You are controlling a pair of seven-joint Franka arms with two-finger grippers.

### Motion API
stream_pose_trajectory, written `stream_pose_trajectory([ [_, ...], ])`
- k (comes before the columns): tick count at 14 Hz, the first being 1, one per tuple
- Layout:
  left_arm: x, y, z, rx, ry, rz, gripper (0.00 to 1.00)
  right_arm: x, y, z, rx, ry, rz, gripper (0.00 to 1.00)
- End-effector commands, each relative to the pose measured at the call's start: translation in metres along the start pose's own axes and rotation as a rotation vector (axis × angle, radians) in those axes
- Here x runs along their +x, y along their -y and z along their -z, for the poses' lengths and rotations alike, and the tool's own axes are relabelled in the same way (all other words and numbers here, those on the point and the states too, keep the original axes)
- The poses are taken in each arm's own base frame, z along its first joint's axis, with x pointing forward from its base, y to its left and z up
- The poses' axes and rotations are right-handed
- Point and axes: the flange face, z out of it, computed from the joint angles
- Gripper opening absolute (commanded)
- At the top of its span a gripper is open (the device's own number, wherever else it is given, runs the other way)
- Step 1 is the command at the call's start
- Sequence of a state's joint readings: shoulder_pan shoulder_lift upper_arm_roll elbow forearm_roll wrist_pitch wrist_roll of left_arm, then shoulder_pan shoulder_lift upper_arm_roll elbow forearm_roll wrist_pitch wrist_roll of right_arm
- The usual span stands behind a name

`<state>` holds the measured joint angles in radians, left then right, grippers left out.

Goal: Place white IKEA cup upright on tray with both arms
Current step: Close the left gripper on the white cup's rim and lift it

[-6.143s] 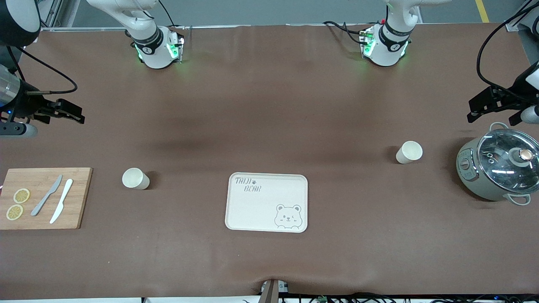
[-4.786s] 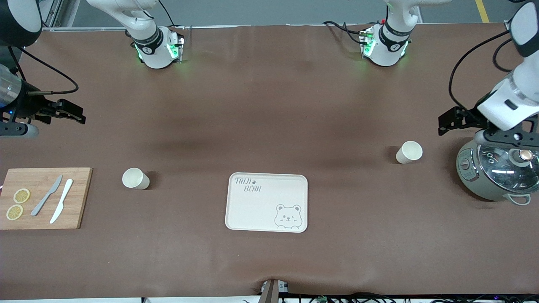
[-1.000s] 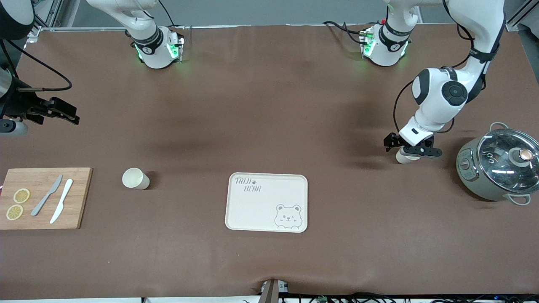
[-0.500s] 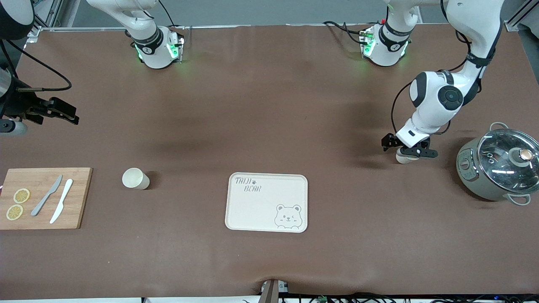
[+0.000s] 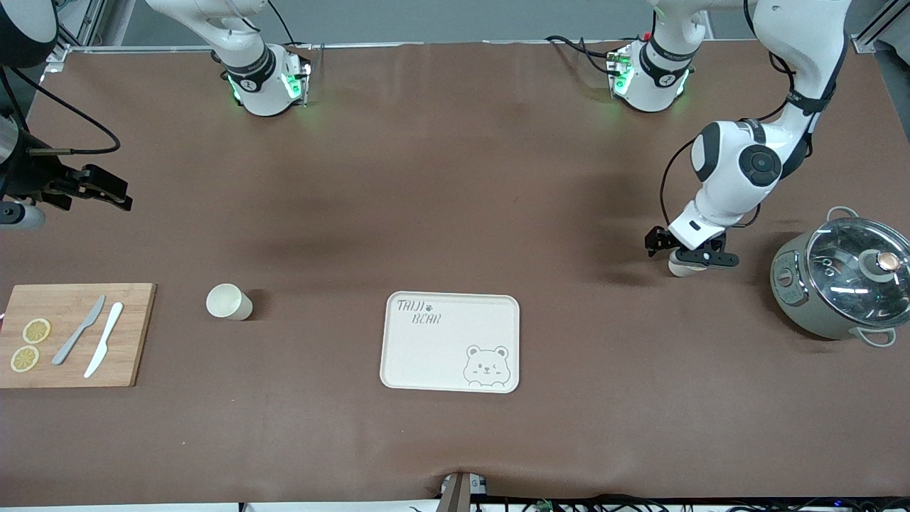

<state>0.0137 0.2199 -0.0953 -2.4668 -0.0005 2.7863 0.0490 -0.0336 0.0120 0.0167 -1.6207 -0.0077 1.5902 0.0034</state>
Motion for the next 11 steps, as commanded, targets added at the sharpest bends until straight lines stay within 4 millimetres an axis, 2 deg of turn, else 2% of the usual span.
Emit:
stream_pose_trajectory([
  [1, 0.0011, 0.0002, 0.0051, -0.005, -0.019, -0.003, 0.00, 0.0021, -0.0017, 0.0049, -0.015, -0.006, -0.006, 1.00],
  [11, 0.0020, 0.0003, 0.0034, -0.006, -0.016, 0.005, 0.00, 0.0021, -0.0026, 0.0041, -0.015, -0.004, -0.007, 1.00],
])
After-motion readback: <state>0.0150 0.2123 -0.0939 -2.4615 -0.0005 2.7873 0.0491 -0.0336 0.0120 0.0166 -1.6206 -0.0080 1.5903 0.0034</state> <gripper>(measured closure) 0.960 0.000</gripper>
